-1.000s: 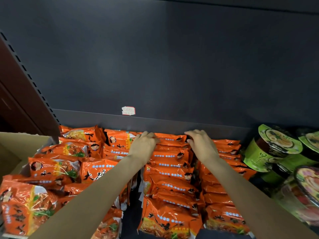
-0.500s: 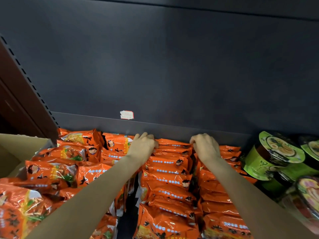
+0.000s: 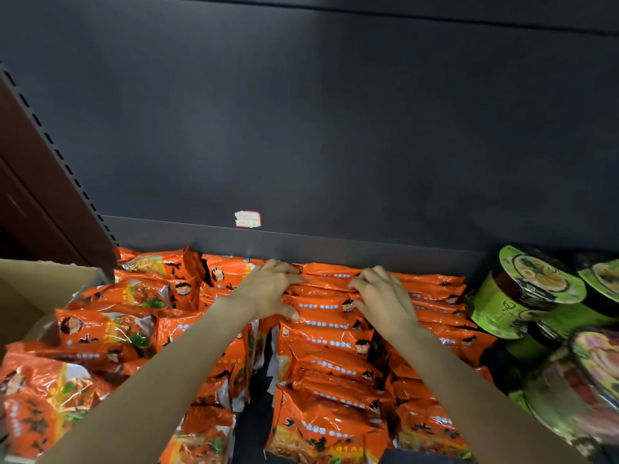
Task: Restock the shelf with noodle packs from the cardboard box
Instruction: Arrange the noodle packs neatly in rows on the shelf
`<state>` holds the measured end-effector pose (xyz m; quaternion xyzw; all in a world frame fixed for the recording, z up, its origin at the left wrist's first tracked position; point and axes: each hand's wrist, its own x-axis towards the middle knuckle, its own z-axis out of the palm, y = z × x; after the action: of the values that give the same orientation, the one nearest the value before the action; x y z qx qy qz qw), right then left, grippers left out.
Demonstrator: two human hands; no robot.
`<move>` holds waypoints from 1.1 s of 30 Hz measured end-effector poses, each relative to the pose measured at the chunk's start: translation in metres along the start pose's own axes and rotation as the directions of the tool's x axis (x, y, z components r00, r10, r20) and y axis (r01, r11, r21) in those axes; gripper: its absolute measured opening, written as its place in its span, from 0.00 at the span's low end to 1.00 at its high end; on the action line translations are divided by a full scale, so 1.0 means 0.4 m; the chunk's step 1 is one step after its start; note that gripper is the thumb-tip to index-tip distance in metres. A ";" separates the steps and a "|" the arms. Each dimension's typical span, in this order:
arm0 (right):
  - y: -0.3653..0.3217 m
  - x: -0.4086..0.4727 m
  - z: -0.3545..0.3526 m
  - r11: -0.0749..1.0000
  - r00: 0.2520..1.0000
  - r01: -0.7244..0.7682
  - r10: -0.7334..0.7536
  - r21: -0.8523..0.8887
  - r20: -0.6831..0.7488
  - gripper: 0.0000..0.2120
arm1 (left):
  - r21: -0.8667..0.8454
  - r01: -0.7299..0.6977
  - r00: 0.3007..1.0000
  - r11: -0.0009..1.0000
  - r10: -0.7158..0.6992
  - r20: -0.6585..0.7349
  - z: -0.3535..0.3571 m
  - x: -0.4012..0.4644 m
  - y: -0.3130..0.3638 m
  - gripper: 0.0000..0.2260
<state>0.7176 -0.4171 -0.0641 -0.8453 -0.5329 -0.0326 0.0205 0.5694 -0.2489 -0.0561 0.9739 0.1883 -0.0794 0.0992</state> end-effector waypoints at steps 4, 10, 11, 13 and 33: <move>-0.014 -0.011 -0.019 0.990 0.999 -0.034 0.035 0.134 -0.003 0.22 | -0.012 0.021 0.999 1.000 -0.021 -0.040 -0.005 -0.011 0.023 0.32; -0.052 -0.087 -0.038 0.946 0.996 -0.082 0.064 0.314 0.067 0.19 | -0.300 0.095 0.932 0.949 -0.191 -0.308 0.000 -0.092 0.077 0.18; -0.054 -0.099 -0.035 0.944 0.993 -0.093 0.066 0.316 0.096 0.20 | -0.354 0.113 0.931 0.928 -0.224 -0.289 0.002 -0.103 0.090 0.18; -0.060 -0.120 -0.030 0.940 0.986 -0.110 0.061 0.324 0.156 0.23 | -0.458 0.168 0.944 0.873 -0.276 -0.181 0.008 -0.122 0.114 0.19; -0.067 -0.147 0.008 0.925 0.980 -0.194 0.169 0.328 0.102 0.23 | -0.901 0.198 0.944 0.385 -0.322 0.069 0.083 -0.121 0.117 0.33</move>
<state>0.6685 -0.4582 -0.0719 -0.8757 -0.4505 0.0912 0.1481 0.5393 -0.3160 -0.0715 0.7308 0.3568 0.0757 0.5770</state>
